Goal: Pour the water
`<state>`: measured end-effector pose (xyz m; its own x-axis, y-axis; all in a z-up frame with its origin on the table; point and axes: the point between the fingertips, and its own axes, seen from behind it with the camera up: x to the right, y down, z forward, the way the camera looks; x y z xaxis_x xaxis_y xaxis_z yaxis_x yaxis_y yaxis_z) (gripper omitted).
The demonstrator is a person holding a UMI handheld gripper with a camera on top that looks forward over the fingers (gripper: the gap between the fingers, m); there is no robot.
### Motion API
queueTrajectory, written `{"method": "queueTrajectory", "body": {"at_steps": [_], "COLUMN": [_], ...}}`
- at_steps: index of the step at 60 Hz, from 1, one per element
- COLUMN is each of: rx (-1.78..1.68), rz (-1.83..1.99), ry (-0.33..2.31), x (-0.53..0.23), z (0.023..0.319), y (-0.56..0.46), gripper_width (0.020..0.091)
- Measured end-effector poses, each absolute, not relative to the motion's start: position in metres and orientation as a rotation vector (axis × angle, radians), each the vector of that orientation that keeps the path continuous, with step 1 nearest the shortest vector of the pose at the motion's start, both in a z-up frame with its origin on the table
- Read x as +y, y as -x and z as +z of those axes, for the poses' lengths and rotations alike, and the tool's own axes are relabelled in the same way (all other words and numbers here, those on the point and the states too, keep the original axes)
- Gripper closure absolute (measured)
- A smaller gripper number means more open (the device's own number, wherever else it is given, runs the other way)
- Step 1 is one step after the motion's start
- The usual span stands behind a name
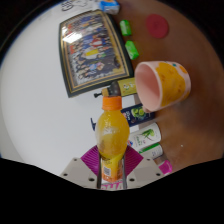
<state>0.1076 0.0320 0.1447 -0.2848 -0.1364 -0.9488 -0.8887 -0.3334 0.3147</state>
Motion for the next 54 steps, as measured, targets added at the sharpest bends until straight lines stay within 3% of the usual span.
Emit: {"method": "queueTrajectory", "body": {"at_steps": [9,20,31,43,48,54], "rx": [1.417,1.381,1.056,0.541,0.364,0.213], "rz": [1.713,1.676,1.438,0.895,0.65,0.369], "ry": [1.342,1.405,1.572,1.658,1.673,1.701], "x": [0.039,0.04,0.04,0.042,0.048,0.056], "z": [0.122,0.119,0.155,0.212,0.217,0.201], "y": [-0.114,-0.114,-0.13,-0.2,-0.236,-0.285], "gripper_width": [0.0823,0.0821,0.0822,0.0822,0.0822,0.0824]}}
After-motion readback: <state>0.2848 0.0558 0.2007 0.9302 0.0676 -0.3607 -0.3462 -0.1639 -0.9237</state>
